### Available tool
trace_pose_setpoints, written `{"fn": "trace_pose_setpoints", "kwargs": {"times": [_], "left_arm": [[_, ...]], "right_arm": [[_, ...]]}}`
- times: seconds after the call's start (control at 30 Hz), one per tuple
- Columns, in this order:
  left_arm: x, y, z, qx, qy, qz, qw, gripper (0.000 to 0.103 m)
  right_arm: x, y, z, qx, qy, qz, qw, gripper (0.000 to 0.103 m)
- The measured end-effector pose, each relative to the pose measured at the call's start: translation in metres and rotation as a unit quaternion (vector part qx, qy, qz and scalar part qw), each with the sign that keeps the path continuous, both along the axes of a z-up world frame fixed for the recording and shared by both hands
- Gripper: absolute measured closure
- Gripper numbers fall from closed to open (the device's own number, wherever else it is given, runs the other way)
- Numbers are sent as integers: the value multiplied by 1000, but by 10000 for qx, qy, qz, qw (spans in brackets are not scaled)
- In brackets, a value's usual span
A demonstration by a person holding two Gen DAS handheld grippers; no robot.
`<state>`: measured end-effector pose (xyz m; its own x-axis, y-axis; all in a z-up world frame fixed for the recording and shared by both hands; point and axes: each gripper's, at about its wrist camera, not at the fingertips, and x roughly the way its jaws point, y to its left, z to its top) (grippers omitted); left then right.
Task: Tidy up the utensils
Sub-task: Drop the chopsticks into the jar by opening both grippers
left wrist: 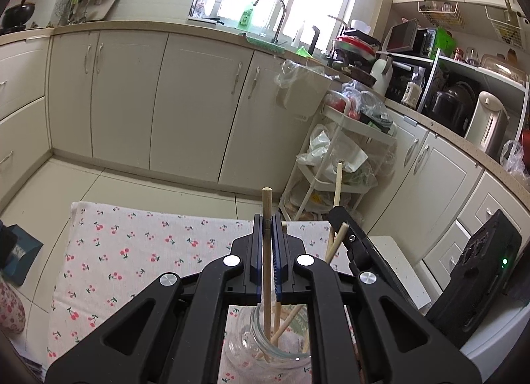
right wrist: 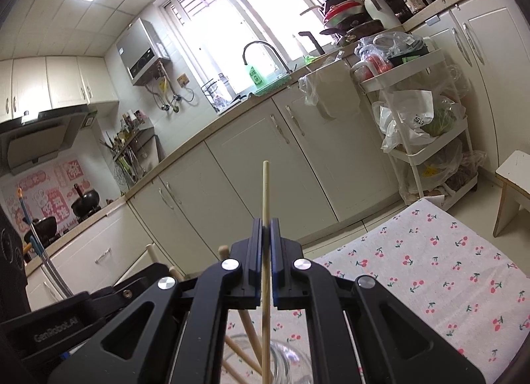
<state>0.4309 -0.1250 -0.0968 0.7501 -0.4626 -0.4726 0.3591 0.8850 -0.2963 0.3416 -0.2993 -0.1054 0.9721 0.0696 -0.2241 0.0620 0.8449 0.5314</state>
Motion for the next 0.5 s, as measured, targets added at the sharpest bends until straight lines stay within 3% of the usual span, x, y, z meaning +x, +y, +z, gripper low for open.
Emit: {"fn": "trace_pose_setpoints", "kwargs": {"times": [0.5], "left_arm": [[-18, 8, -3, 178, 289, -41, 9994, 95]], "right_arm": [[-35, 19, -1, -497, 362, 550, 9966, 97]]}}
